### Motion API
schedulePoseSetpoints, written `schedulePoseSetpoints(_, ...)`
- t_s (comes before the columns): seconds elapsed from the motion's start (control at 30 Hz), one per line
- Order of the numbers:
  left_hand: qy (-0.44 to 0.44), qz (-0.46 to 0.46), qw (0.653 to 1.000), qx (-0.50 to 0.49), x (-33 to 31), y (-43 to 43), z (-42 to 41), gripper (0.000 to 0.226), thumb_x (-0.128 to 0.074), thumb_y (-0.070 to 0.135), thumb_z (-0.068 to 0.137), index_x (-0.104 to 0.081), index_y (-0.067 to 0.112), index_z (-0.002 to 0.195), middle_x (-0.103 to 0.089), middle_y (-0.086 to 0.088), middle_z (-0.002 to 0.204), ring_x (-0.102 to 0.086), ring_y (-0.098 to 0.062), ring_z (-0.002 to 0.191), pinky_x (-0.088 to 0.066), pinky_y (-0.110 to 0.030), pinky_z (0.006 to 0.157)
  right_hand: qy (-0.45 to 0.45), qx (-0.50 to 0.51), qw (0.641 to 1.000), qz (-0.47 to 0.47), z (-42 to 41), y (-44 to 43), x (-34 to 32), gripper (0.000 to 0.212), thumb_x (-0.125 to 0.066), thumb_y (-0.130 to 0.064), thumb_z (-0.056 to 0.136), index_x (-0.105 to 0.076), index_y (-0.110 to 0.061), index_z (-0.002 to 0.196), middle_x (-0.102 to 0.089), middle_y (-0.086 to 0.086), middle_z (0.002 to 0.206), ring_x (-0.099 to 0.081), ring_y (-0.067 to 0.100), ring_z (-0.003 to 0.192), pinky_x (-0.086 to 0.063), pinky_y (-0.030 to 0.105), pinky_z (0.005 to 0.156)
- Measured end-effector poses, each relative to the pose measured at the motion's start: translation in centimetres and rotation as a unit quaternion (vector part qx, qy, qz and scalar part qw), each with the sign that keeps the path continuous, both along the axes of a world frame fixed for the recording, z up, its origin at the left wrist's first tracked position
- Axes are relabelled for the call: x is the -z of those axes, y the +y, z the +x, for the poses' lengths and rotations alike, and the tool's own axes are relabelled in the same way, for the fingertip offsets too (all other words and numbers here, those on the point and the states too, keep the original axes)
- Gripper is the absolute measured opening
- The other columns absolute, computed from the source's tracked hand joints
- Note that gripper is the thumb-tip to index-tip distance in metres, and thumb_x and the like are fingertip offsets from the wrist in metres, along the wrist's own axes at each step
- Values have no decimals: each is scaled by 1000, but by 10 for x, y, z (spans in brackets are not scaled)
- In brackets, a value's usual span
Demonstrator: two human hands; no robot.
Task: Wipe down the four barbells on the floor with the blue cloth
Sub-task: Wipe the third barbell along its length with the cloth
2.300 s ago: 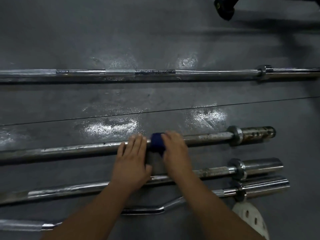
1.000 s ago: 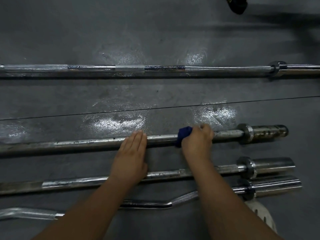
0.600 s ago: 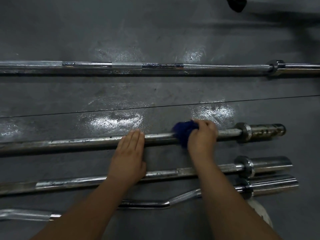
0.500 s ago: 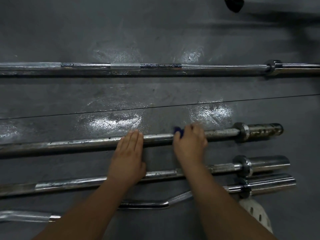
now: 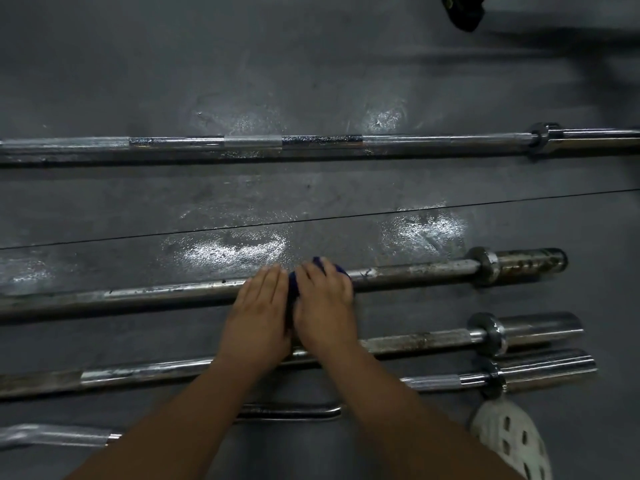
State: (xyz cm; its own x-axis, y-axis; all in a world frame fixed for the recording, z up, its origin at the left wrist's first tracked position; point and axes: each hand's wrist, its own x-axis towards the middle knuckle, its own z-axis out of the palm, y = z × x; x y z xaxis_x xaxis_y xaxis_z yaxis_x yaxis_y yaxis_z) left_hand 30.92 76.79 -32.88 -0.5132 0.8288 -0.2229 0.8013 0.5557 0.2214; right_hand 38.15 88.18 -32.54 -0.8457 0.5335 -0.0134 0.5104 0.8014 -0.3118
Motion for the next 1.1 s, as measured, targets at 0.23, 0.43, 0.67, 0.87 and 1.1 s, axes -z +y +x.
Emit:
schedulePoseSetpoints(0.23, 2, -30, 1000, 2, -8, -3, -3, 99, -70, 32, 60, -38, 4, 150, -35, -16, 157, -33, -32, 145, -19, -42, 119, 44, 180, 982, -37, 46, 64, 5, 47, -57, 6, 77, -65, -3, 122, -59, 12, 134, -51, 33, 124, -36, 36, 110)
schedulePoseSetpoints(0.43, -4, -40, 999, -18, -19, -12, 4, 96, -71, 29, 64, -37, 2, 149, -33, -17, 158, -32, -33, 145, -25, -47, 117, 28, 26, 977, -208, 4, 12, -22, 50, -50, 9, 77, -67, -5, 122, -61, 10, 134, -52, 26, 127, -19, 11, 107)
schedulePoseSetpoints(0.67, 3, -52, 998, -36, -65, -16, 2, 89, -54, 32, 91, 2, 13, 158, 5, -7, 166, 4, -23, 153, -2, -40, 124, 231, 462, 621, -590, 8, 11, -87, 36, -40, 6, 91, -68, -14, 104, -66, 9, 103, -64, 29, 98, -56, 41, 87)
schedulePoseSetpoints(0.87, 35, -10, 998, -43, -136, -33, 9, 89, -54, 33, 92, 3, 14, 158, 7, -7, 166, 3, -23, 153, -4, -41, 123, 319, 475, 319, -756, 52, 4, -162, 12, -58, -18, 94, -56, -12, 104, -65, 13, 98, -62, 28, 86, -55, 35, 73)
schedulePoseSetpoints(1.1, 83, 19, 994, -73, -195, -71, 15, 88, -52, 35, 92, 3, 12, 158, 7, -7, 166, 2, -24, 153, -5, -41, 124, 342, 342, 299, -822, 70, -20, -208, 29, -58, -31, 94, -58, -17, 119, -71, 11, 81, -69, 26, 74, -59, 34, 71)
